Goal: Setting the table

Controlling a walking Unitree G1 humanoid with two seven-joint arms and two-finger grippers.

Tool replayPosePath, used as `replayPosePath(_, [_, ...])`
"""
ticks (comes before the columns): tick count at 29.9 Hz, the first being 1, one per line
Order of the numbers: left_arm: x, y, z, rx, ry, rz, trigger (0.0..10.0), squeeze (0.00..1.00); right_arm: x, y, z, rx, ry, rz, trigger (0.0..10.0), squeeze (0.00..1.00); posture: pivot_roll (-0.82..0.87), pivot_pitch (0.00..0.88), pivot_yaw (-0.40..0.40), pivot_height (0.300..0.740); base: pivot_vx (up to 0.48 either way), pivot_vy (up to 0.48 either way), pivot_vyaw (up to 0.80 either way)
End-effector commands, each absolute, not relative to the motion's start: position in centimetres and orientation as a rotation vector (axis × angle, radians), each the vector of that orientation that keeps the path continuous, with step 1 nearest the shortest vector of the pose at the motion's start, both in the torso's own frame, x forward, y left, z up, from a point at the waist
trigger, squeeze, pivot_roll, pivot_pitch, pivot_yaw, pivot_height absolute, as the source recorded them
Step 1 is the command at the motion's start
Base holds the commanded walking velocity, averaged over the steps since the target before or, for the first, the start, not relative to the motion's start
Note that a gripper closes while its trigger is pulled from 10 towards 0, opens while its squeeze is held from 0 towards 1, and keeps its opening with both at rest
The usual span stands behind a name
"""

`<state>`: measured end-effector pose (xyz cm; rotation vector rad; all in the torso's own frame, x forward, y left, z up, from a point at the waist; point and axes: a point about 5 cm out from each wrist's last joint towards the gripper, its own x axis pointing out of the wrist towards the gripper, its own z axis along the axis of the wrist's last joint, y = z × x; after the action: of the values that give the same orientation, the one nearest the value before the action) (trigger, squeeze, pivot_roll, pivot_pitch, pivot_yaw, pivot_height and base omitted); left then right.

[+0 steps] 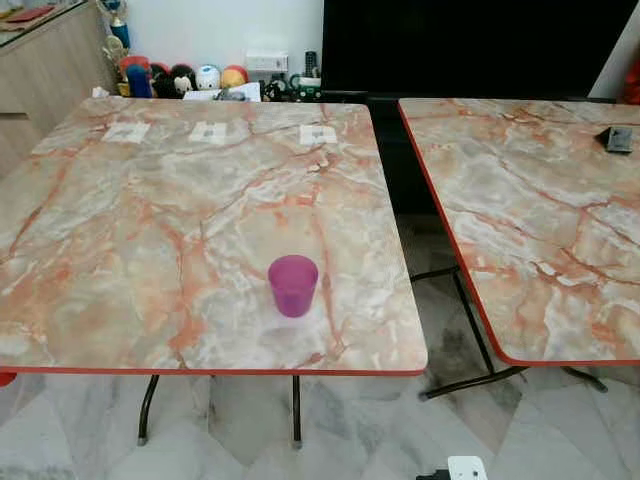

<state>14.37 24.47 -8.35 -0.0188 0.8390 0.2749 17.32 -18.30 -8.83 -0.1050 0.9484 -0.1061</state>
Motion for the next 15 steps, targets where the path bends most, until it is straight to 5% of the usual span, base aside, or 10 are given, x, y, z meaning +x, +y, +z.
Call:
replayPosePath(1, [13.82, 24.21, -8.64, -0.02, 0.858, 0.262, 10.0, 0.0, 16.86, -18.48, -9.02, -0.104, 0.961, -0.112, 10.0, 0.0, 0.04, 0.107, -0.024, 0.74, 0.0, 0.0, 0.0])
replayPosePath(15, [13.89, 24.16, -8.6, -0.024, 0.851, 0.263, 10.0, 0.0, 16.84, -18.5, -9.02, -0.104, 0.961, -0.113, 10.0, 0.0, 0.04, 0.108, -0.025, 0.74, 0.0, 0.0, 0.0])
